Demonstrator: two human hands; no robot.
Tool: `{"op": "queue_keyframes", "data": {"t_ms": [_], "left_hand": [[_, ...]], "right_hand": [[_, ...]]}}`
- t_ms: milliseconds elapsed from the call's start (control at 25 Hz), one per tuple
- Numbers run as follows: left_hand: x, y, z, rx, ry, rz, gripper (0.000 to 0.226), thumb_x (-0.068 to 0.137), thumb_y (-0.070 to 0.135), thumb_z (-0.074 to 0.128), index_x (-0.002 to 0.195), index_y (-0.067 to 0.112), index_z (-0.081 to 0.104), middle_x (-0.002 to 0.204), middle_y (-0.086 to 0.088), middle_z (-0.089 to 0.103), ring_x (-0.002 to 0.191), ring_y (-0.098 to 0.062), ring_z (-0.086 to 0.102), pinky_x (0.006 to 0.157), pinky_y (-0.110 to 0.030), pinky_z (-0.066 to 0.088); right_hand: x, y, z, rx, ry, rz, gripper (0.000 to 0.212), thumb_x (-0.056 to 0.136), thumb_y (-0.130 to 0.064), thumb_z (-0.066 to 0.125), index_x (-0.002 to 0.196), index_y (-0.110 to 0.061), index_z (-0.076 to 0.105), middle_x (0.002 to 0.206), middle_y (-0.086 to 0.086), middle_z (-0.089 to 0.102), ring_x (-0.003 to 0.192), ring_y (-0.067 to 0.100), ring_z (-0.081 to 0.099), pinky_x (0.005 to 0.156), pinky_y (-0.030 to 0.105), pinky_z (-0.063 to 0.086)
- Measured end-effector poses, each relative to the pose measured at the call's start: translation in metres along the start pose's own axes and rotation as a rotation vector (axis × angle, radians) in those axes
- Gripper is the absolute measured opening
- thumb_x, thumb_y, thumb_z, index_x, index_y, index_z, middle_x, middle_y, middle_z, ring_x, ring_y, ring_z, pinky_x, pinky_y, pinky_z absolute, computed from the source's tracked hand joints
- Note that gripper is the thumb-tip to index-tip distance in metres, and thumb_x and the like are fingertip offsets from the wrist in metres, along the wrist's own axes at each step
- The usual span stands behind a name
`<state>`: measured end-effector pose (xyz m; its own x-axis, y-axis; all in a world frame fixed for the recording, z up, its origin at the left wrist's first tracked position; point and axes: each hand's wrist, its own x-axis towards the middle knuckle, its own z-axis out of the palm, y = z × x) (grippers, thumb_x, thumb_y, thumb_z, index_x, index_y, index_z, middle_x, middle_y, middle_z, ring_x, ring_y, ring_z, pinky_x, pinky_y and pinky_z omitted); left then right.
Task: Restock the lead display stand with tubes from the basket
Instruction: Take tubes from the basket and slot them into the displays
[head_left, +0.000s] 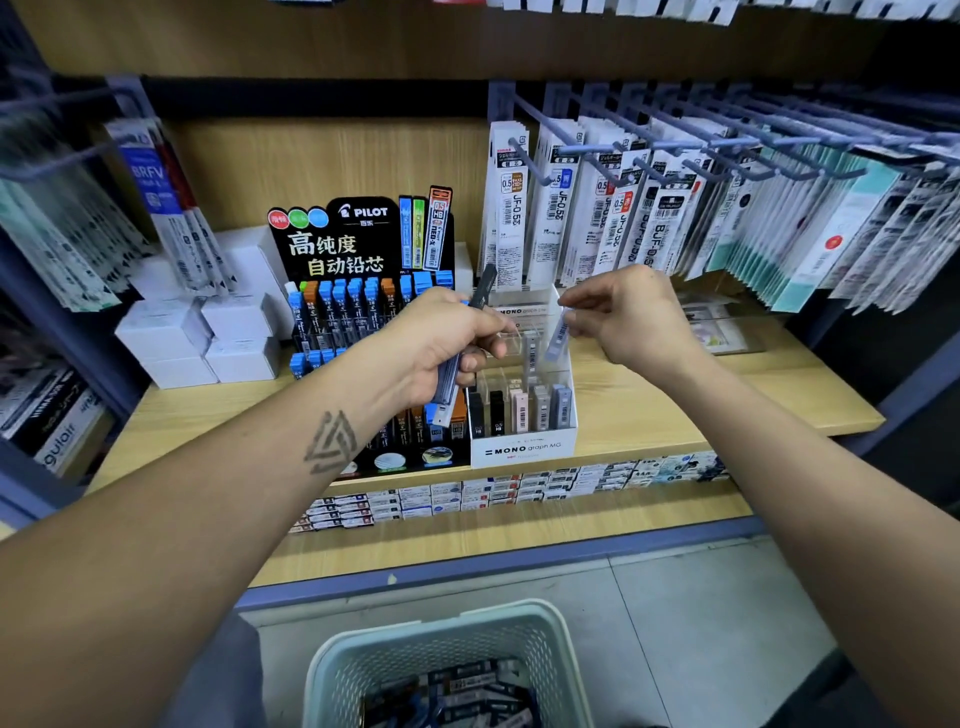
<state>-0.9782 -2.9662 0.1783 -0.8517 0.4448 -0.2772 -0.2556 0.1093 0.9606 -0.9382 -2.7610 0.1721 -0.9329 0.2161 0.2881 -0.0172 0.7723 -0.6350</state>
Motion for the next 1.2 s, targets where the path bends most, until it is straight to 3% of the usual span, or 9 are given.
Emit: {"op": "queue_keyframes", "data": {"t_ms": [200, 400, 800, 960, 1000, 1120, 1200], "left_hand": [[0.001, -0.003, 0.002, 0.013, -0.03, -0.021, 0.026, 0.099, 0.006, 0.056, 0.118, -0.011, 0.06, 0.062, -0.009, 0.06, 0.04, -0.01, 0.035, 0.037, -0.018, 0.025], [0.003, -0.004, 0.004, 0.011, -0.037, -0.017, 0.026, 0.098, 0.004, 0.057, 0.118, -0.012, 0.059, 0.063, -0.01, 0.059, 0.04, -0.011, 0.035, 0.037, -0.017, 0.024], [0.004, -0.007, 0.0, 0.037, -0.057, -0.023, 0.024, 0.097, 0.004, 0.057, 0.116, -0.011, 0.06, 0.063, -0.01, 0.059, 0.042, -0.012, 0.035, 0.037, -0.017, 0.026], [0.005, -0.01, 0.001, 0.053, -0.081, -0.031, 0.019, 0.097, 0.005, 0.057, 0.11, -0.008, 0.064, 0.061, -0.009, 0.058, 0.041, -0.011, 0.035, 0.038, -0.017, 0.026], [0.004, -0.01, 0.001, 0.054, -0.102, -0.038, 0.016, 0.098, 0.005, 0.057, 0.107, -0.005, 0.065, 0.06, -0.008, 0.057, 0.04, -0.011, 0.035, 0.038, -0.016, 0.026], [0.002, -0.011, 0.002, 0.053, -0.179, -0.082, 0.009, 0.098, 0.005, 0.057, 0.101, 0.001, 0.065, 0.059, -0.007, 0.052, 0.04, -0.011, 0.033, 0.038, -0.016, 0.024], [0.001, -0.011, 0.004, 0.041, -0.224, -0.115, 0.007, 0.097, 0.006, 0.06, 0.102, 0.003, 0.063, 0.058, -0.007, 0.05, 0.039, -0.01, 0.032, 0.04, -0.016, 0.022]], "right_hand": [[0.006, 0.01, 0.007, -0.115, -0.006, -0.044, 0.011, 0.086, -0.008, 0.076, 0.096, -0.011, 0.076, 0.082, 0.006, 0.075, 0.078, 0.017, 0.072, 0.085, 0.036, 0.058], [0.004, 0.012, 0.019, -0.271, 0.002, -0.105, 0.014, 0.083, -0.017, 0.079, 0.097, -0.019, 0.079, 0.098, 0.001, 0.074, 0.091, 0.021, 0.069, 0.087, 0.037, 0.055], [0.007, 0.019, 0.036, -0.338, 0.028, -0.142, 0.015, 0.087, -0.015, 0.075, 0.101, -0.016, 0.079, 0.101, 0.003, 0.067, 0.09, 0.028, 0.066, 0.083, 0.041, 0.055], [0.007, 0.015, 0.033, -0.329, 0.065, -0.111, 0.018, 0.087, -0.014, 0.074, 0.105, -0.016, 0.077, 0.1, 0.003, 0.066, 0.088, 0.023, 0.064, 0.082, 0.036, 0.053], [0.007, 0.01, 0.03, -0.228, 0.064, -0.079, 0.017, 0.088, -0.015, 0.074, 0.104, -0.016, 0.077, 0.097, 0.001, 0.068, 0.084, 0.02, 0.064, 0.081, 0.034, 0.053], [0.0, -0.015, 0.023, 0.599, -0.084, 0.136, 0.018, 0.09, -0.011, 0.072, 0.108, -0.011, 0.073, 0.092, 0.008, 0.073, 0.078, 0.015, 0.065, 0.073, 0.028, 0.052], [-0.004, -0.024, 0.022, 0.919, -0.183, 0.187, 0.022, 0.089, -0.006, 0.07, 0.111, -0.001, 0.071, 0.091, 0.014, 0.071, 0.078, 0.019, 0.064, 0.071, 0.026, 0.051]]}}
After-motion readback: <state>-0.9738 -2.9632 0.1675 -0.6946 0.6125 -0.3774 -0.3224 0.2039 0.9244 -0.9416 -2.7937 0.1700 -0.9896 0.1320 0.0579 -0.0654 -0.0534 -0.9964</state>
